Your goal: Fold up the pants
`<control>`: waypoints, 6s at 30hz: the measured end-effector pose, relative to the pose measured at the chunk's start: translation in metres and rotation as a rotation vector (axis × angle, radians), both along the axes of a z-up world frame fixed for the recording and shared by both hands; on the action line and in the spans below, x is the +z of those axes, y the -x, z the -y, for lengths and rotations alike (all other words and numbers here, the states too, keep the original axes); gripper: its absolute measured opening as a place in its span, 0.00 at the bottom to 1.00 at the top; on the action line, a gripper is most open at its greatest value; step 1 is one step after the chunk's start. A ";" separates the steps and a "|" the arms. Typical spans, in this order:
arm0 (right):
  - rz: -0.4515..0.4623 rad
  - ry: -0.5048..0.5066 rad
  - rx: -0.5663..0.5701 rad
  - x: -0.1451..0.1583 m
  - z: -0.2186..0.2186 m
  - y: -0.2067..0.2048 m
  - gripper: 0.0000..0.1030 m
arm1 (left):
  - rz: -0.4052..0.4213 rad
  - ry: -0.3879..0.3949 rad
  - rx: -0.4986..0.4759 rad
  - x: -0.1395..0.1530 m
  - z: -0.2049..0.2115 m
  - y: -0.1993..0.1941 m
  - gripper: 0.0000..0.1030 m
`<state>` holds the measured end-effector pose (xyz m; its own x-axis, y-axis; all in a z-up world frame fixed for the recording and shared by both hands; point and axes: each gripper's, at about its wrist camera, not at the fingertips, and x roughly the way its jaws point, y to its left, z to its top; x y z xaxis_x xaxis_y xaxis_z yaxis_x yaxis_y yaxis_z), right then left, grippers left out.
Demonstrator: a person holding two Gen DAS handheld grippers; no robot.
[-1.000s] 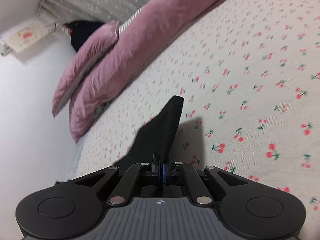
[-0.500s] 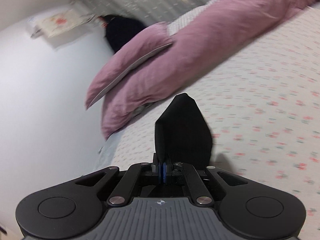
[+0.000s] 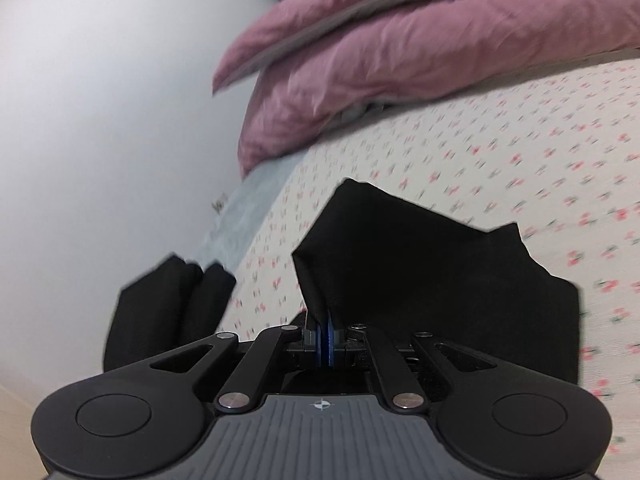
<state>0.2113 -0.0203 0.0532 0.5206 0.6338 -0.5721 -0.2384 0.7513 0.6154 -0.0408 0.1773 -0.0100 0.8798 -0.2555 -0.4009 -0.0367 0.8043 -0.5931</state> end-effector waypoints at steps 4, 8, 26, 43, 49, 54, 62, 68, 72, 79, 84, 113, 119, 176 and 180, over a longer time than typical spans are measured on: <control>-0.040 -0.008 0.025 -0.021 -0.020 -0.011 0.11 | -0.086 0.049 0.057 -0.015 -0.023 0.004 0.11; -0.063 -0.024 0.038 -0.035 -0.028 -0.018 0.22 | -0.124 0.042 0.124 -0.020 -0.034 0.009 0.23; 0.143 0.212 0.103 -0.013 0.064 0.057 0.73 | -0.107 -0.284 -0.255 0.047 -0.034 -0.087 0.66; 0.146 0.232 0.153 -0.049 0.085 0.095 0.82 | -0.187 -0.267 -0.272 0.005 -0.020 -0.153 0.12; 0.125 0.206 0.141 -0.053 0.089 0.091 0.82 | -0.057 -0.306 -0.253 0.024 -0.019 -0.139 0.00; 0.113 0.185 0.129 -0.054 0.092 0.089 0.84 | -0.004 -0.342 -0.160 0.034 -0.037 -0.125 0.01; 0.078 0.125 0.108 -0.059 0.095 0.083 0.86 | -0.223 -0.345 -0.067 0.009 -0.076 -0.139 0.46; 0.041 0.052 0.100 -0.061 0.096 0.078 0.86 | -0.225 -0.235 -0.172 0.004 -0.089 -0.149 0.78; 0.023 0.017 0.104 -0.062 0.093 0.075 0.86 | -0.283 -0.070 -0.230 -0.014 -0.101 -0.168 0.75; -0.038 -0.114 0.055 -0.071 0.090 0.062 0.86 | -0.300 0.159 -0.269 -0.035 -0.113 -0.186 0.70; -0.058 -0.165 0.011 -0.074 0.086 0.059 0.81 | -0.309 0.275 -0.270 -0.047 -0.114 -0.193 0.62; -0.168 -0.116 -0.117 -0.068 0.083 0.053 0.13 | -0.325 0.374 -0.259 -0.061 -0.097 -0.201 0.21; -0.175 -0.035 -0.171 -0.051 0.118 0.052 0.10 | -0.337 0.343 -0.318 -0.052 -0.049 -0.213 0.20; 0.339 0.549 -0.040 -0.064 0.216 0.123 0.59 | 0.135 -0.627 -0.654 -0.026 0.175 -0.141 0.69; 0.276 0.602 -0.039 -0.061 0.221 0.141 0.67 | 0.047 -0.605 -0.661 -0.027 0.163 -0.133 0.70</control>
